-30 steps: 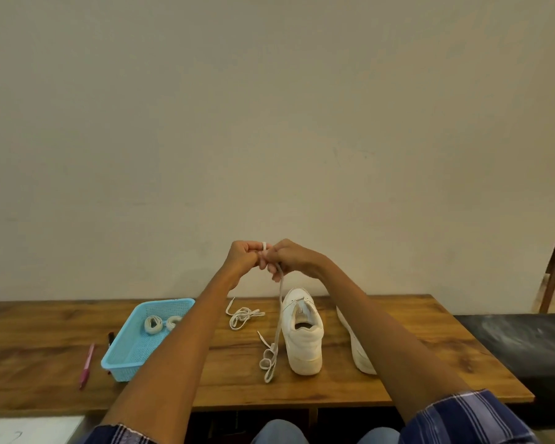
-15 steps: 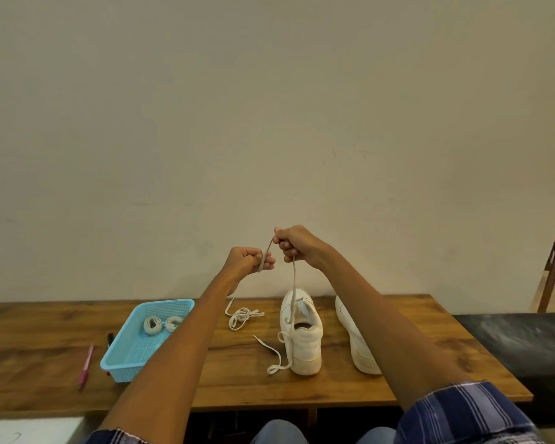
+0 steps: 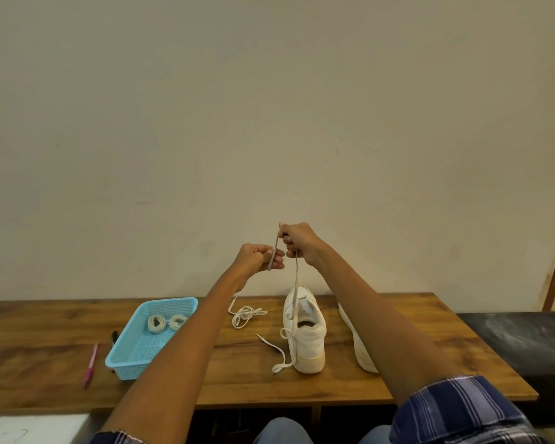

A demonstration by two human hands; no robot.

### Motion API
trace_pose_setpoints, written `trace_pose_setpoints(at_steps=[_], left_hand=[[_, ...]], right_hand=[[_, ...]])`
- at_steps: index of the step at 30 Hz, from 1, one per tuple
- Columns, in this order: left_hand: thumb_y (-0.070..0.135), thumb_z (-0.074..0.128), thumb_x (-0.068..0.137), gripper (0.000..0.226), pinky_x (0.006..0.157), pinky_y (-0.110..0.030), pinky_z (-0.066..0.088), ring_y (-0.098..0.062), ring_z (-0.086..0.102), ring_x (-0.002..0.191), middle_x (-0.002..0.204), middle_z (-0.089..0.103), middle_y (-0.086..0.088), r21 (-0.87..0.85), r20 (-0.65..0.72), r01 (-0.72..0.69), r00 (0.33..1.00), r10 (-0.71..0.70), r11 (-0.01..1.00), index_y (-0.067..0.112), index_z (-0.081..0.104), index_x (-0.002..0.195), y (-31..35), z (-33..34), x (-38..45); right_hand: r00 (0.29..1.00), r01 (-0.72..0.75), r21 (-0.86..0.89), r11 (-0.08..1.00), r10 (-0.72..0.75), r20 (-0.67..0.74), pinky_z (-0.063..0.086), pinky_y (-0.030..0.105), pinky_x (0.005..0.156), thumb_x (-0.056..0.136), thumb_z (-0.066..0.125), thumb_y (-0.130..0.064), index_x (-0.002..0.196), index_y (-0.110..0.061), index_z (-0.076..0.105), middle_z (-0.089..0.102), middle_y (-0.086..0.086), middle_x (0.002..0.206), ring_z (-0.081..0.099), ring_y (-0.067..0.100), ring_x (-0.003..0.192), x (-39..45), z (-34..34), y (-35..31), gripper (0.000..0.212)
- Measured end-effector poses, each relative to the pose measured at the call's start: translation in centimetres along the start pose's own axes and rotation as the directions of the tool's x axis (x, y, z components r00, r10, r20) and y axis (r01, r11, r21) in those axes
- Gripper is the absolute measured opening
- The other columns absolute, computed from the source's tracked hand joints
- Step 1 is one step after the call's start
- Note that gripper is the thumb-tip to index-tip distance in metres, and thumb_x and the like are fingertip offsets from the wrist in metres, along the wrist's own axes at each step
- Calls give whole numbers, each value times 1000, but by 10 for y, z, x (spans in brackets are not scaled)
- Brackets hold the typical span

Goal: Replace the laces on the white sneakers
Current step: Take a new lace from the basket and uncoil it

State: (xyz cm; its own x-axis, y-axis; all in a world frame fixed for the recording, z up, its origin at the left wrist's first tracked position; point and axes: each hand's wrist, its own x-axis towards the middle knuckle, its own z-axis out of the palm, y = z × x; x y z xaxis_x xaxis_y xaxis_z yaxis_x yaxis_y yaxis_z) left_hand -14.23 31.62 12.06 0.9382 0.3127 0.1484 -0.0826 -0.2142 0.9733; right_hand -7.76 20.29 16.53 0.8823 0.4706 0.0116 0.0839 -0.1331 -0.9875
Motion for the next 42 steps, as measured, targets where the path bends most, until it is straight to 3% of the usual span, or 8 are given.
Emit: trace_pose_setpoints(at_steps=[9, 13, 25, 35, 37, 39, 41, 42], left_hand=[[12, 49, 97, 26, 73, -23, 57, -15, 69, 63, 71, 69, -8, 25, 82, 48, 995, -50, 999, -6, 68, 96, 1, 8, -2], [11, 48, 97, 27, 71, -21, 56, -18, 68, 66, 75, 69, -10, -67, 29, 59, 998, -57, 996, -6, 68, 96, -3, 2, -3], [13, 52, 96, 24, 72, -22, 57, -16, 69, 64, 76, 69, -9, -51, 9, 114, 994, -113, 992, -2, 69, 89, -3, -1, -1], [11, 51, 96, 23, 71, -21, 57, -14, 68, 60, 65, 69, -3, -41, 23, 96, 995, -95, 995, -2, 69, 90, 1, 3, 0], [10, 51, 96, 22, 73, -22, 57, -13, 68, 60, 61, 69, -1, -59, 61, 81, 995, -78, 995, 0, 69, 88, 2, 3, -1], [8, 52, 95, 21, 70, -21, 57, -12, 67, 59, 61, 69, -2, -96, 70, 81, 995, -74, 992, 1, 69, 86, 2, 3, -2], [6, 52, 94, 20, 65, -19, 57, -11, 67, 56, 62, 68, -4, -166, 41, 91, 996, -85, 982, 1, 68, 84, 0, 2, -2], [6, 52, 94, 20, 64, -18, 57, -11, 66, 55, 62, 68, -4, -220, 13, 96, 995, -95, 971, 1, 68, 83, 0, 2, -3]], right_hand=[[997, -68, -16, 998, 67, -45, 33, 23, 47, 95, 47, -20, 70, -9, 52, 38, 0, 56, 29, 13, 46, 7, -3, 14, 28], [996, -63, 9, 998, 63, -57, 31, 24, 47, 96, 47, -22, 70, -9, 52, 36, 0, 56, 27, 13, 47, 10, -5, 20, 30], [995, -34, 42, 999, 37, -94, 31, 24, 47, 94, 48, -20, 67, -8, 51, 37, 1, 57, 29, 14, 48, 13, -1, 17, 29], [992, 22, 19, 1000, -20, -128, 33, 24, 48, 95, 47, -21, 66, -8, 52, 41, 2, 59, 33, 14, 49, 16, -2, 14, 32], [994, 20, -66, 998, -28, -110, 33, 23, 47, 95, 48, -22, 65, -8, 53, 45, 3, 61, 36, 15, 49, 19, -4, 22, 34], [1000, 15, -360, 933, -7, 23, 40, 22, 46, 96, 50, -21, 68, -4, 57, 55, 7, 66, 48, 17, 52, 19, -4, 31, 34], [984, 58, -626, 777, 63, 169, 49, 21, 63, 94, 54, -15, 91, 8, 65, 64, 15, 84, 62, 23, 74, 19, -2, 39, 26], [978, 96, -657, 747, 52, 202, 48, 23, 69, 93, 55, -12, 103, 10, 64, 62, 16, 91, 60, 25, 84, 18, -2, 41, 26]])
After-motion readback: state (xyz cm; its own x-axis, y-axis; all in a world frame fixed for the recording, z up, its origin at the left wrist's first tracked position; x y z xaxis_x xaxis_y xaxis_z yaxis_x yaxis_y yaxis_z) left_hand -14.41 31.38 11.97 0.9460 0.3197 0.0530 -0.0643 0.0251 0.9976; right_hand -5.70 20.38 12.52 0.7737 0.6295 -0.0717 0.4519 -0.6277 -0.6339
